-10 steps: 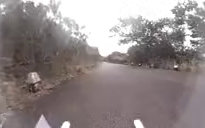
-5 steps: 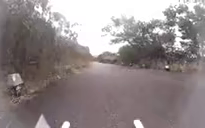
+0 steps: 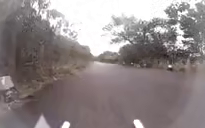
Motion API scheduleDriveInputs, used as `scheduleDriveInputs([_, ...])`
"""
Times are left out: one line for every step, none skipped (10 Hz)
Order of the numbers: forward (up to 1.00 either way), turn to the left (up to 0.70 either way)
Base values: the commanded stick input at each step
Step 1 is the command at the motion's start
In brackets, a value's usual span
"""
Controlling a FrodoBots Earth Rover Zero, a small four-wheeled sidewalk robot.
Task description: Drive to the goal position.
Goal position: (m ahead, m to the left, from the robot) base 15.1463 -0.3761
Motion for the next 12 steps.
scheduleDriveInputs([0.5, 0.0])
scheduleDriveInputs([0.5, 0.0])
scheduleDriveInputs([0.5, 0.0])
scheduleDriveInputs([0.5, 0.0])
scheduleDriveInputs([0.5, 0.0])
scheduleDriveInputs([0.5, 0.0])
scheduleDriveInputs([0.5, 0.0])
scheduleDriveInputs([0.5, 0.0])
scheduleDriveInputs([0.5, 0.0])
scheduleDriveInputs([0.5, 0.0])
scheduleDriveInputs([0.5, 0.0])
scheduleDriveInputs([0.5, 0.0])
